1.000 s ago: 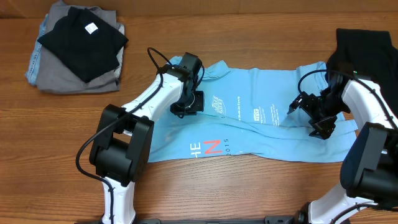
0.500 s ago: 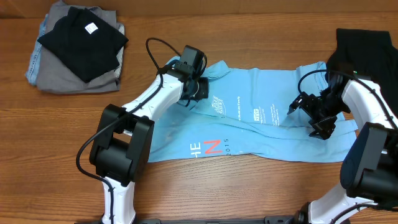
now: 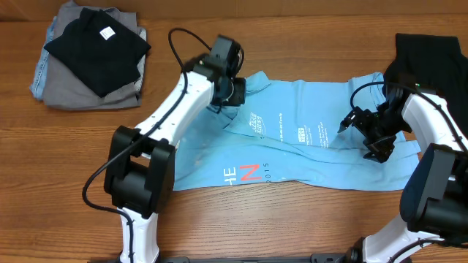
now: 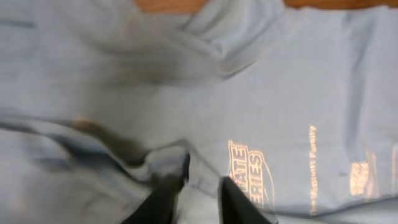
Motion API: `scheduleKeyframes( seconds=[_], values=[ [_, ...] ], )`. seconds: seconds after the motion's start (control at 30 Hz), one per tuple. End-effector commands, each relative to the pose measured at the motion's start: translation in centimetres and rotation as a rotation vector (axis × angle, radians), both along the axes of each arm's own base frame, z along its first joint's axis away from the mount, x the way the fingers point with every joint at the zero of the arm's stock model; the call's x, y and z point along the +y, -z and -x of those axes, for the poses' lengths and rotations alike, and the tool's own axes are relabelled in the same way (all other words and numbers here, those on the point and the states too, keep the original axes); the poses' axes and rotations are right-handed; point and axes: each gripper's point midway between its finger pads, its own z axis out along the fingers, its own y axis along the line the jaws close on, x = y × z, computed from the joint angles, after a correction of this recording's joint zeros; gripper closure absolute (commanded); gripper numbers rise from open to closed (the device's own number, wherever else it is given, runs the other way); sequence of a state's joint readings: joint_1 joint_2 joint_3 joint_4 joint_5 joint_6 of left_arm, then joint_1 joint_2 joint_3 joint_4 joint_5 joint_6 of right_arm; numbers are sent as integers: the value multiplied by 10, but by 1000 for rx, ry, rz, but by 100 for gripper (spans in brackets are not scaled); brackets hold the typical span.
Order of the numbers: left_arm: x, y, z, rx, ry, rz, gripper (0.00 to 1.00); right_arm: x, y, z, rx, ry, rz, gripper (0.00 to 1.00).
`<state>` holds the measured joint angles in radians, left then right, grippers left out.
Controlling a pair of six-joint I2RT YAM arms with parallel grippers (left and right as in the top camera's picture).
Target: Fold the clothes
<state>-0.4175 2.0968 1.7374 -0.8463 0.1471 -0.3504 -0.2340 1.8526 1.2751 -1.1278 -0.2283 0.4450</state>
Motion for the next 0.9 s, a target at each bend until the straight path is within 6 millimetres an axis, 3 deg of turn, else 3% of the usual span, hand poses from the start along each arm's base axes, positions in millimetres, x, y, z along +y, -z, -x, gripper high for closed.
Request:
scheduleKeyframes(
  seconds=[0.0, 0.1, 0.3, 0.53, 0.73, 0.87],
  values=[
    [-4, -25, -4, -27, 35, 15, 41, 0, -3, -2, -14, -2, 9, 0],
    [-6, -28, -8, -54, 60, 18, 34, 2, -3, -2, -16, -1, 0, 0],
    [-16, -44, -40, -196, 65, 69, 33, 6, -5, 0, -9, 1, -22, 0],
    [-24, -60, -61, -301, 62, 111, 32, 9, -6, 0, -10, 2, -41, 0],
    [-24, -40, -69, -290, 39, 95, 26, 12, -7, 0, -10, 4, -61, 0],
    [-10, -21, -81, -293, -1, 42, 23, 12, -7, 2, -1, 3, -62, 0]
  ],
)
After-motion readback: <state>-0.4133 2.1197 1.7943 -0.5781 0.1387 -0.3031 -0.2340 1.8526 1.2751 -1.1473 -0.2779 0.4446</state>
